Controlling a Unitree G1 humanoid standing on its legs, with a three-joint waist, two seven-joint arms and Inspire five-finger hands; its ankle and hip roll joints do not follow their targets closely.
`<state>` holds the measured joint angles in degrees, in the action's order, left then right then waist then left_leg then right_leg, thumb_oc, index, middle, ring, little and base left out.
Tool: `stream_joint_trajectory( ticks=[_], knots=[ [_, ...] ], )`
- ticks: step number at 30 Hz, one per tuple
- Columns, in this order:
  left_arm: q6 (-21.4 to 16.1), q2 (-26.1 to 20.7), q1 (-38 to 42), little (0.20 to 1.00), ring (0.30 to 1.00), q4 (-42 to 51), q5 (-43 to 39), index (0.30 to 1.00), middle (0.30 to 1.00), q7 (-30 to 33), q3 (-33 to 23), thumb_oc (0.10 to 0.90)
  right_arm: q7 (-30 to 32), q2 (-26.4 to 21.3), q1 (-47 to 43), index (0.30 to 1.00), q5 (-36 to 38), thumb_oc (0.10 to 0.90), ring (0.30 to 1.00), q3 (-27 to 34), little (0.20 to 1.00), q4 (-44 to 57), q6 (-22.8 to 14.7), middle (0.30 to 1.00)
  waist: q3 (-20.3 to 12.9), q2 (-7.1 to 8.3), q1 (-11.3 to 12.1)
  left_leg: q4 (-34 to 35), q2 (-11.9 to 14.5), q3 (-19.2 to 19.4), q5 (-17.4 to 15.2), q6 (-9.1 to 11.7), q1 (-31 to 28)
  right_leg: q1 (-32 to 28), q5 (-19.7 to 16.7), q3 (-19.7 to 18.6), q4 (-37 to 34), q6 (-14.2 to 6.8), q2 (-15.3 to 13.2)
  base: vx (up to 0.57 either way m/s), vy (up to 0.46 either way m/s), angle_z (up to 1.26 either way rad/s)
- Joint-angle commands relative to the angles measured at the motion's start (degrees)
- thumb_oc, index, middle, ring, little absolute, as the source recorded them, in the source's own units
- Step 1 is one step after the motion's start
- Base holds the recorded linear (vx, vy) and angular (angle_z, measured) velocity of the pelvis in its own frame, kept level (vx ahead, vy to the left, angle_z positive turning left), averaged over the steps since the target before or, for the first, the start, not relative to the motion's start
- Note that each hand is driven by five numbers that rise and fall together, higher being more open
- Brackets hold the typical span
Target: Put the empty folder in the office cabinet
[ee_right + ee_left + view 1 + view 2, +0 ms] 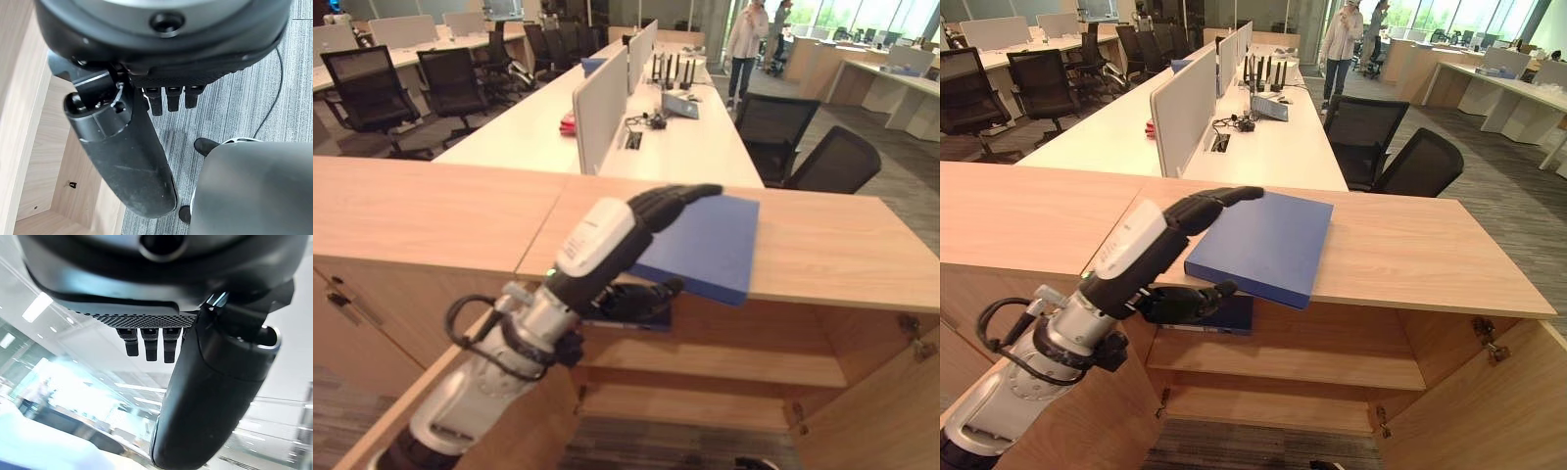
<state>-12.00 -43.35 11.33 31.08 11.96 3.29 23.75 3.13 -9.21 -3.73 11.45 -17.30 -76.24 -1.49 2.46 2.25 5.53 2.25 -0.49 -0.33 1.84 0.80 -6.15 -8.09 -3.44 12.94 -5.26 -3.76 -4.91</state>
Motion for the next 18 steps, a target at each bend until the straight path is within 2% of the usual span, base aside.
stream_joint_trajectory(
  ticks=[1,4,13,18],
  knots=[
    [-2.12,3.65,7.65,0.9,0.9,0.0,-1.6,0.9,0.9,0.68,-0.91,0.8,0.64,0.19,-2.41,0.9,0.68,0.8,0.9,-2.71,0.9,-0.42,-0.57,0.9,-0.63,1.93,-1.74,-11.14,-1.79,0.74,-14.36,-1.61,-1.04,0.16,2.47,0.98,0.28,-0.46,1.94,0.0,0.0,0.0],
    [-1.33,4.79,9.81,0.9,0.9,-3.55,-0.46,0.9,0.9,-0.47,2.19,0.8,0.95,-0.16,-2.46,0.9,0.8,0.8,0.9,-2.47,0.9,-0.56,-0.29,0.9,-0.73,1.88,-2.3,-10.86,-1.71,0.99,-14.46,-1.7,-1.25,0.34,2.35,0.54,0.28,-0.42,1.99,0.0,0.004,-0.04],
    [-0.64,5.72,15.0,0.9,0.9,-9.16,4.59,0.9,0.9,-0.53,4.88,0.8,1.1,-0.69,-2.23,0.9,0.73,0.8,0.9,-1.85,0.9,-0.69,0.22,0.9,-1.28,1.71,-3.17,-10.69,-1.62,1.66,-14.63,-1.7,-1.62,0.24,2.4,-0.11,0.27,-0.41,2.19,0.0,0.003,-0.08],
    [-0.98,5.08,21.3,0.9,0.9,-11.82,11.26,0.9,0.9,1.67,6.39,0.8,0.99,-0.96,-1.93,0.9,0.38,0.8,0.9,-1.92,0.9,-0.7,0.6,0.9,-2.06,1.44,-4.19,-10.17,-1.4,2.26,-14.76,-1.57,-2.3,0.26,2.45,-0.71,0.26,-0.56,2.32,0.0,0.0,-0.02]
  ],
)
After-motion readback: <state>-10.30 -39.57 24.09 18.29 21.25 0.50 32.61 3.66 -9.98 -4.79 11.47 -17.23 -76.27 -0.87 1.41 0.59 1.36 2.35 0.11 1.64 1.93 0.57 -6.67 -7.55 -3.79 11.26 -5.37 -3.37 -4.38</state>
